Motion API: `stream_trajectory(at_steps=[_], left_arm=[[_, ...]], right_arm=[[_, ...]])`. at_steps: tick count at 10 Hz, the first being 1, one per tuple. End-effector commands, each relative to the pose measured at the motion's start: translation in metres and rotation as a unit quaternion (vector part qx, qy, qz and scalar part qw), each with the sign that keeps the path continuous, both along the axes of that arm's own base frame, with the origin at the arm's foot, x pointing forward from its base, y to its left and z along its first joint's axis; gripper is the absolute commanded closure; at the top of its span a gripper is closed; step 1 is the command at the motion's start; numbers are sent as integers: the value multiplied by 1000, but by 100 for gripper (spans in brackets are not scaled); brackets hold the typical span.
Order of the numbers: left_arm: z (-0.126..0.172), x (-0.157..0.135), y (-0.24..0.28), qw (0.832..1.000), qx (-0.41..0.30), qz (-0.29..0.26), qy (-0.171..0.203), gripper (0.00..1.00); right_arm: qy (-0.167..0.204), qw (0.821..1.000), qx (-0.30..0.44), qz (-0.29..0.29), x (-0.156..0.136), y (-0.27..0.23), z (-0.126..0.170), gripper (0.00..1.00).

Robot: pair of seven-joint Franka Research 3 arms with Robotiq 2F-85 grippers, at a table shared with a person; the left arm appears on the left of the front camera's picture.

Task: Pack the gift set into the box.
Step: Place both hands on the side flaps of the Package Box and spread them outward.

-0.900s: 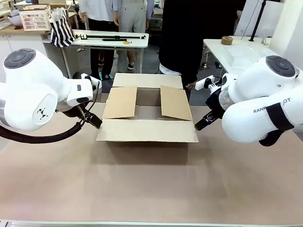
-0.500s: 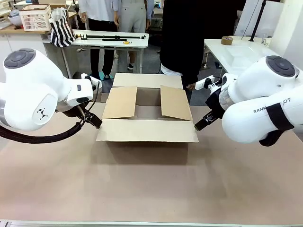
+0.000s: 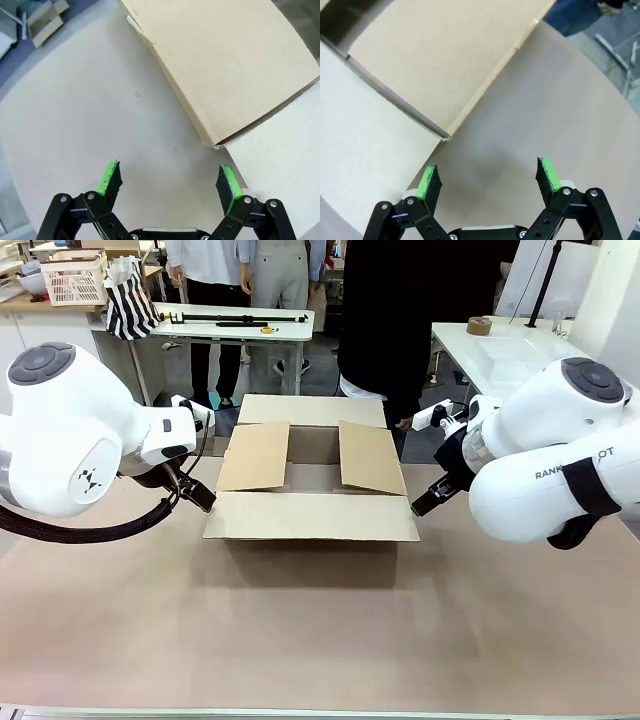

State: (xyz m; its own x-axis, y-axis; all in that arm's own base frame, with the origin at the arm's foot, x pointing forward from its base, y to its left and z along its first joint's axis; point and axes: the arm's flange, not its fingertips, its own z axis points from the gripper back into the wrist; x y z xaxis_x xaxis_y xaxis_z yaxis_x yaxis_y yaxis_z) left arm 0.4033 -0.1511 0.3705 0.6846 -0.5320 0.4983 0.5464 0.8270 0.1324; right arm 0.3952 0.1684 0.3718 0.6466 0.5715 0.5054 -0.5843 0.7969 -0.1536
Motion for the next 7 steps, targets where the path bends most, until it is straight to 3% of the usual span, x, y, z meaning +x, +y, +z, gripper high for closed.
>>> stream_trajectory(at_steps=[1,3,4,5,6,7], left_arm=[[0,0,0,1000,0,0,0,0],[0,0,0,1000,0,0,0,0],[14,-18,22,997,20,6,69,0],[29,-40,43,994,29,-7,103,0],[51,-66,66,987,28,15,158,0],[79,-89,81,988,5,41,150,0]], right_arm=[[0,1000,0,0,0,0,0,0],[0,1000,0,0,0,0,0,0],[64,997,-51,-11,-15,-18,12,0],[94,993,-65,-24,-34,-35,30,0],[82,994,-40,-65,-57,-54,57,0],[51,995,6,-80,-77,-68,84,0]])
